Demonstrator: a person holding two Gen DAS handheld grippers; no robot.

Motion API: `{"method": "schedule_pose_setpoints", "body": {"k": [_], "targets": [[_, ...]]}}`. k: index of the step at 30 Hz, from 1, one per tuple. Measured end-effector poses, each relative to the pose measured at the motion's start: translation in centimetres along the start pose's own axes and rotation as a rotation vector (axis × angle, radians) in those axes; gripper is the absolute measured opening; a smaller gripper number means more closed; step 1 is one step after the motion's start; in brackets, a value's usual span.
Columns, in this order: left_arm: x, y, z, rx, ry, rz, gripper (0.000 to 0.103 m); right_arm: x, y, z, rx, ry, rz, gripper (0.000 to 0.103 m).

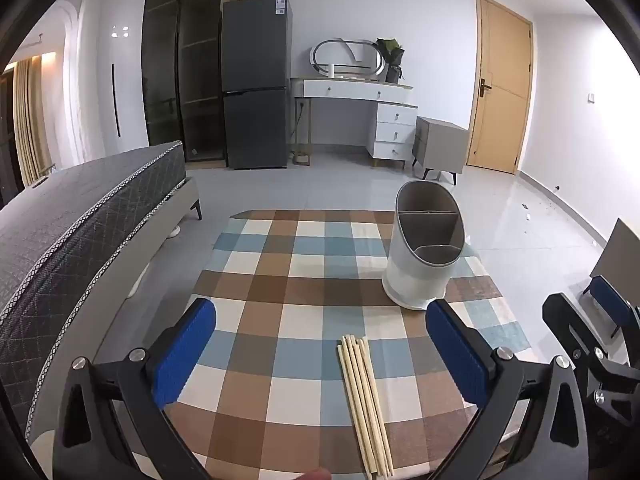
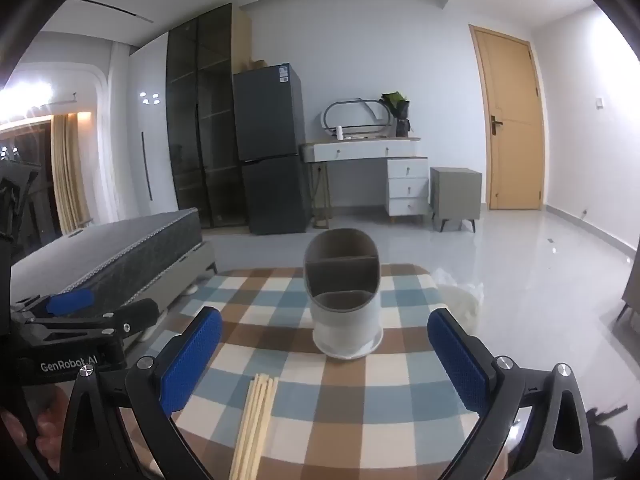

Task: Organize utensils

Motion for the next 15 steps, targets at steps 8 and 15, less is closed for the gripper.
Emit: {"method": "schedule_pose_setpoints", "body": {"k": [8, 15], "targets": [[-0.01, -0.08, 0.09, -0.021, -0.008, 0.012, 0.102, -0.04, 0.20, 0.21, 0.010, 0.004, 0.000, 0.103], [0.00, -0.07, -0.37, -0.017, -0.015, 0.007, 0.102, -0.60, 0.35, 0.02, -0.002, 0.021, 0.033, 0.103]]}}
Point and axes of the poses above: each gripper's, at about its wrist camera, not at the fingertips, and x roughly the way its jaws point, z to its right, y to its top, the point moved 8 cm from there along x, roughly the way its jaws point, and after that the axes turned 15 degrees about -y, right-handed, at the moved point
